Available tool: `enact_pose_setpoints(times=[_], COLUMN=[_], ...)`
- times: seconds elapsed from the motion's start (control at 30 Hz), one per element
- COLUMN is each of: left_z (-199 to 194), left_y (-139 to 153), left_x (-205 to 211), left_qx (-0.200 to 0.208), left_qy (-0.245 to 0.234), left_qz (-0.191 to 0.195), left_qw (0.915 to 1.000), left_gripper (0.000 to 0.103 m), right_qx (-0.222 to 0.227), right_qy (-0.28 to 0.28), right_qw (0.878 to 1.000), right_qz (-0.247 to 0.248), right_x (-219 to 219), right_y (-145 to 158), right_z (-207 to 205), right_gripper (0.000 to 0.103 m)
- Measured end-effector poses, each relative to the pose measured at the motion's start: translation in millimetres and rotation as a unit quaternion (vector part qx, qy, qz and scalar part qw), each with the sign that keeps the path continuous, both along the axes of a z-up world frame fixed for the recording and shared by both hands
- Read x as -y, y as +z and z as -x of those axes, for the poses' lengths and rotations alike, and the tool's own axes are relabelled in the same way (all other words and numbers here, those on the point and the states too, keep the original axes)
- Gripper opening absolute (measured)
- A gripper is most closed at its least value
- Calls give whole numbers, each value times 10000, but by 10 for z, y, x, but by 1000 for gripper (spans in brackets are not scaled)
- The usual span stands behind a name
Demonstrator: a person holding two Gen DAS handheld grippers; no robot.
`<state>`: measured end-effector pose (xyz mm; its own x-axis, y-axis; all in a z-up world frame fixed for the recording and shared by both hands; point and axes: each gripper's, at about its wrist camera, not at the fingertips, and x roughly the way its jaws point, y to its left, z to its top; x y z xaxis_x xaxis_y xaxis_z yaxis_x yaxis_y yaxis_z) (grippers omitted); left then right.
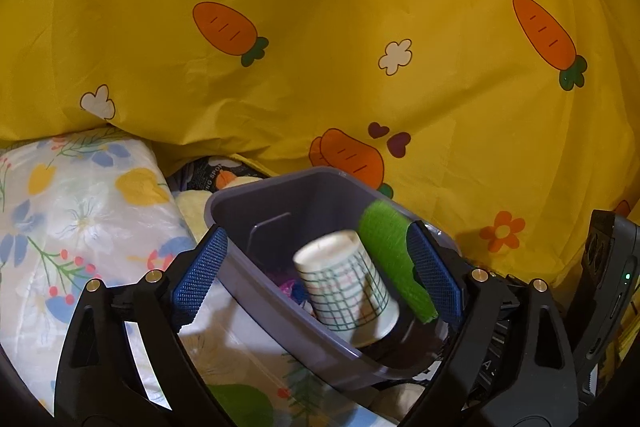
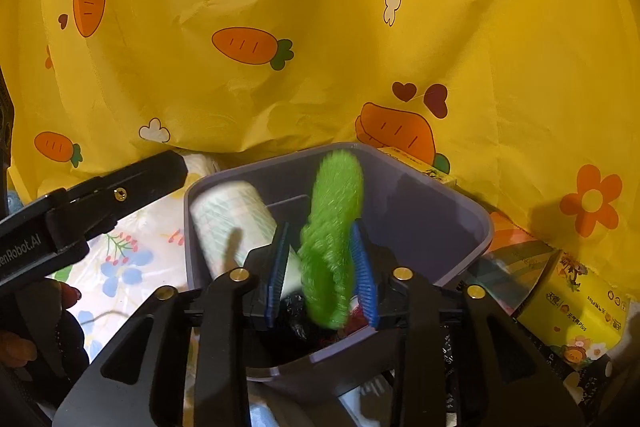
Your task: Collect trash
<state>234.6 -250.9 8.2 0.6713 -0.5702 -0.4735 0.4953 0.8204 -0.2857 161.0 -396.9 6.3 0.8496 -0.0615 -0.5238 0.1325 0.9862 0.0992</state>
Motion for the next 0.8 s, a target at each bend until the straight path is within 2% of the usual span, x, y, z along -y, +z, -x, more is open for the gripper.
enact_pose_setpoints(times=[0.2,0.43,0.57,0.7,0.8], left_z=[14,66,168,346,523], left_y=[-14,-8,1,-1,7], left_x=[-126,-271,-426,-612,-771], left_qx=[76,123,252,445,612], left_qy=[257,387,545,891,1232], left_qz=[-115,-160,-266,-573,-818], left_qw=[9996,9990,9978,9934,9871], left_gripper=[90,90,90,90,91], right_qx=[53,32,35,39,-17], right_qy=[-84,-120,-171,-267,-330], right_qw=[9999,9998,9997,9992,9986], right_qz=[64,124,189,308,406], right_x=[-13,-75,-129,-218,-298], right_y=[-1,-14,-1,4,-6], right_z=[31,56,107,204,277], right_gripper=[56,66,75,87,89])
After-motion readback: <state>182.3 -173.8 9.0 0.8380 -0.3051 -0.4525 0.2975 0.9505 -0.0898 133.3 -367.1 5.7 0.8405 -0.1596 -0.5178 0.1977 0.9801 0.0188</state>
